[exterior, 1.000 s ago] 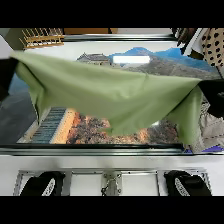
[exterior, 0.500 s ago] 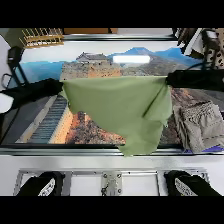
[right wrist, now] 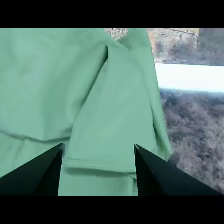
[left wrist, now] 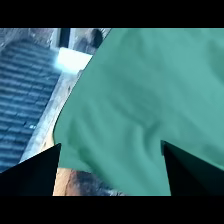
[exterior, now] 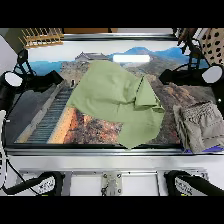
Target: Fold the clothes and pants, and hang the long-sleeved shirts on hangers.
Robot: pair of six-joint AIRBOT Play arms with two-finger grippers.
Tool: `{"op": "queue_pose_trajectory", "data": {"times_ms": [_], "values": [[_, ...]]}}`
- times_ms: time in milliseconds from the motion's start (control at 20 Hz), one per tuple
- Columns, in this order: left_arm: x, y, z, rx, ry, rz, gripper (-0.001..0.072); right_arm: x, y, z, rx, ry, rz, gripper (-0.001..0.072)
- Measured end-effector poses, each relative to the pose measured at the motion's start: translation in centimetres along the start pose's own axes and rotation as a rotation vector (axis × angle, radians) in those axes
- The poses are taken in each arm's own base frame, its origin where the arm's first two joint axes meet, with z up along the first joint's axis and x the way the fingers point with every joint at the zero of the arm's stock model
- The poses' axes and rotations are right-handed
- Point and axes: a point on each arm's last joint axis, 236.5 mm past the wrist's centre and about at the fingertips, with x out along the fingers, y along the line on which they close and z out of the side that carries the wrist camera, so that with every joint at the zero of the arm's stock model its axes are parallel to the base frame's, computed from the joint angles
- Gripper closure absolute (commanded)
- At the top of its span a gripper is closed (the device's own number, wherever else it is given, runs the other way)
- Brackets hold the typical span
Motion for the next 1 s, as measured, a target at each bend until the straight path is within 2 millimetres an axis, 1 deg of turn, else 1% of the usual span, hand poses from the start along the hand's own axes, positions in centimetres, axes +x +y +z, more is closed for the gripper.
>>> {"op": "queue_pose_trajectory", "data": {"times_ms": [100,150,200,300,500,600,700,900,950,1000], "values": [[1.4,3.0,-3.4,-0.059,0.096,0.036,0.0022,-1.4,-0.1,-1.9,-0.009,0.025,-0.009,0.0244],[2.2,4.2,-5.4,-0.087,0.14,0.053,0.0022,-2.0,0.0,-3.0,-0.012,0.038,-0.011,0.0244],[2.8,5.2,-6.9,-0.111,0.164,0.066,0.0022,-2.4,0.0,-4.4,-0.013,0.055,-0.012,0.0244],[4.1,6.7,-8.8,-0.159,0.17,0.082,0.0023,-2.8,0.0,-6.8,-0.006,0.085,-0.011,0.0244],[6.4,7.8,-9.8,-0.253,0.142,0.077,0.0022,-2.6,0.6,-11.3,0.036,0.15,0.021,0.0245],[7.8,8.0,-10.1,-0.274,0.169,0.072,0.0022,-2.2,0.9,-12.7,0.058,0.174,0.038,0.0245],[9.3,7.6,-10.1,-0.278,0.204,0.061,0.0023,-2.1,1.1,-13.6,0.074,0.189,0.051,0.0245],[11.8,6.0,-9.8,-0.277,0.249,0.038,0.0023,-1.9,1.2,-14.1,0.086,0.196,0.059,0.0244],[12.3,5.5,-9.7,-0.276,0.252,0.032,0.0059,-1.9,1.3,-14.2,0.088,0.197,0.061,0.0244],[12.8,5.0,-9.6,-0.273,0.256,0.027,0.0267,-1.9,1.3,-14.3,0.089,0.198,0.062,0.0242]]}}
